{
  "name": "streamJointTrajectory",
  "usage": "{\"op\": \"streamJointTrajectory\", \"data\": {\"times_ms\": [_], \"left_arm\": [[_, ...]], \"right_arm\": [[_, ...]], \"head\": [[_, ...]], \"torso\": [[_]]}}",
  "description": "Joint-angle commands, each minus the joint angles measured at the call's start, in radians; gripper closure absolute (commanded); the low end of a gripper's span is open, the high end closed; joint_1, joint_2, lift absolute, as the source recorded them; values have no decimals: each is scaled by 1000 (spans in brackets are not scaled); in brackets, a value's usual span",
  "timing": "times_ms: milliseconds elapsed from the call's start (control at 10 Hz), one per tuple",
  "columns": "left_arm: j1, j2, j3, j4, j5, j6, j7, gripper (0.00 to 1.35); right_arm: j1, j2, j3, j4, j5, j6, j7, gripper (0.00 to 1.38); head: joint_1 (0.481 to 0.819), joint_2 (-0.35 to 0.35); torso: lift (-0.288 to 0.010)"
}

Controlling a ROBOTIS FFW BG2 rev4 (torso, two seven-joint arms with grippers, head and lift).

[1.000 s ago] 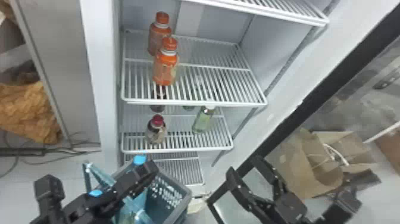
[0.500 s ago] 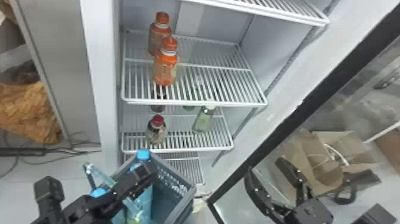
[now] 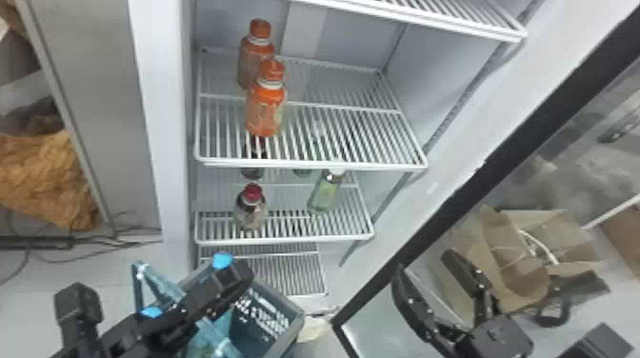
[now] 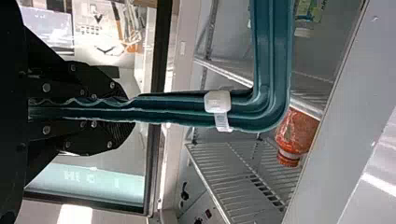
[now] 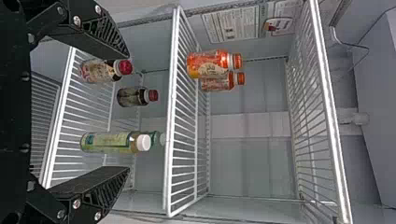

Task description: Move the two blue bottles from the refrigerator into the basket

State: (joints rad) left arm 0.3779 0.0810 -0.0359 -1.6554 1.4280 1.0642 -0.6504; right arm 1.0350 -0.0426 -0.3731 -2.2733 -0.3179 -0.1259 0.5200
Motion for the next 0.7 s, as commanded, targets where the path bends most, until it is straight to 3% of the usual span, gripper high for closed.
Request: {"op": "streamJointTrajectory", "data": {"times_ms": [0, 600], "left_arm": [[0, 0, 0, 0, -4, 3, 1, 1202], [0, 2, 0, 0, -6, 11, 1, 1202]], "right_arm": [[-2, -2, 2, 2, -1, -2, 0, 214], [-14, -6, 6, 24, -7, 1, -3, 214]], "head": [[695, -350], [695, -350]], "torso": [[0], [0]]}}
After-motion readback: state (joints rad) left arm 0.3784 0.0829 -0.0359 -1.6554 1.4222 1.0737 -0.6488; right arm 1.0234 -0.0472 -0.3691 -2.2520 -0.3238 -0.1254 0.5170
